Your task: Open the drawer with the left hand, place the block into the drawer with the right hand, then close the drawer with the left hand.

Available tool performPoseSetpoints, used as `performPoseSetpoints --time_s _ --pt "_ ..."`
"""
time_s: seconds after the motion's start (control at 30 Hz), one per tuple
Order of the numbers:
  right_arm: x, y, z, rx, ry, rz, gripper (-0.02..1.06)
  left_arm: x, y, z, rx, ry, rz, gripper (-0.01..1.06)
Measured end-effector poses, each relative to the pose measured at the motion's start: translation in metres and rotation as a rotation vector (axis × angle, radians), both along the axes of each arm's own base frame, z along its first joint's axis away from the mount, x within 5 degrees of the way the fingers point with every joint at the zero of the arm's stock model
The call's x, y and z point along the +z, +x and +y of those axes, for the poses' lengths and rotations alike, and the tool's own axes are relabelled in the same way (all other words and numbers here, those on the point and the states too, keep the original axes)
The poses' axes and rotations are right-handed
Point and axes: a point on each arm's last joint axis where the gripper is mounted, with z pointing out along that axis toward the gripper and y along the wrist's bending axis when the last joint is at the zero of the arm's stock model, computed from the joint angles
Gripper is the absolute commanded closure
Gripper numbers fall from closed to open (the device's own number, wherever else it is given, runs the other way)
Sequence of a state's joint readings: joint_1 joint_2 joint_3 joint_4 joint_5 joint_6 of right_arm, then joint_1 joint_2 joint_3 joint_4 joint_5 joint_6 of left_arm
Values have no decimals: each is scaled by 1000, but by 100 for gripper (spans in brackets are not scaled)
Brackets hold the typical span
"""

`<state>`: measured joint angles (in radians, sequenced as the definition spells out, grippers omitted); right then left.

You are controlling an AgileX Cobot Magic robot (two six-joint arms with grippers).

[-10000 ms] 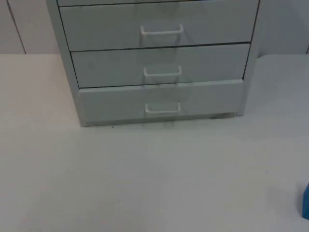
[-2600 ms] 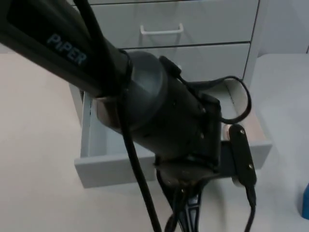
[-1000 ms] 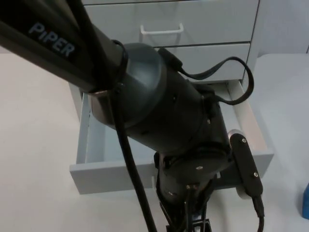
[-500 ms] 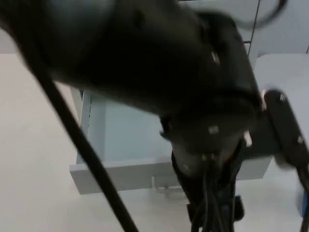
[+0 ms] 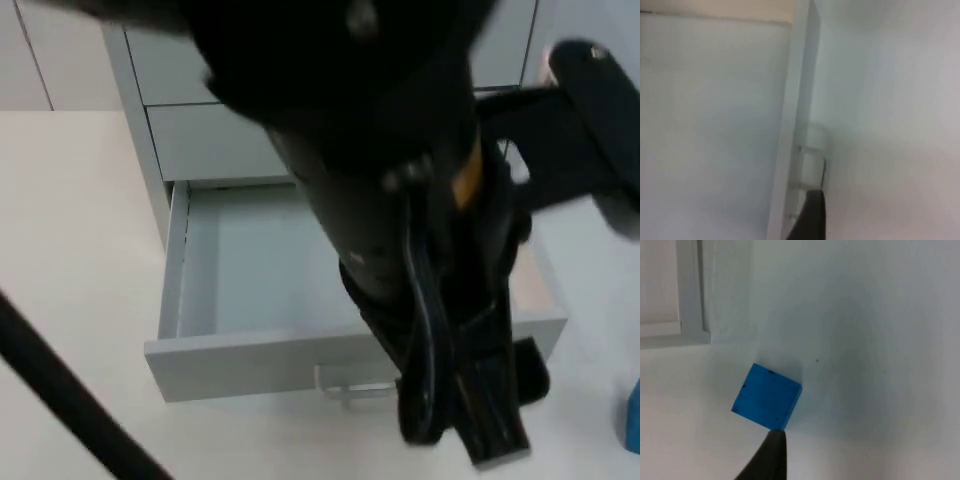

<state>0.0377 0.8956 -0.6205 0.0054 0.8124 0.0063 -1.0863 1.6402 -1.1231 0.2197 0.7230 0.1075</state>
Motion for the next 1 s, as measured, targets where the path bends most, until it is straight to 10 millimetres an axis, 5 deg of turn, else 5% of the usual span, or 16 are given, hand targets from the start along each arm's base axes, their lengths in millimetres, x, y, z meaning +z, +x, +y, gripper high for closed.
performPoseSetpoints --time_s 0.27,0.6,0.87,1.0 --pt "0 0 0 0 2 2 -1 36 37 48 221 -207 149 27" --pt "0 0 0 -2 3 2 -1 75 60 116 463 -348 195 27" --pt "0 0 0 -2 3 2 -1 79 49 173 665 -424 146 27" --pt "0 0 0 -2 3 2 -1 69 32 217 832 -465 87 27"
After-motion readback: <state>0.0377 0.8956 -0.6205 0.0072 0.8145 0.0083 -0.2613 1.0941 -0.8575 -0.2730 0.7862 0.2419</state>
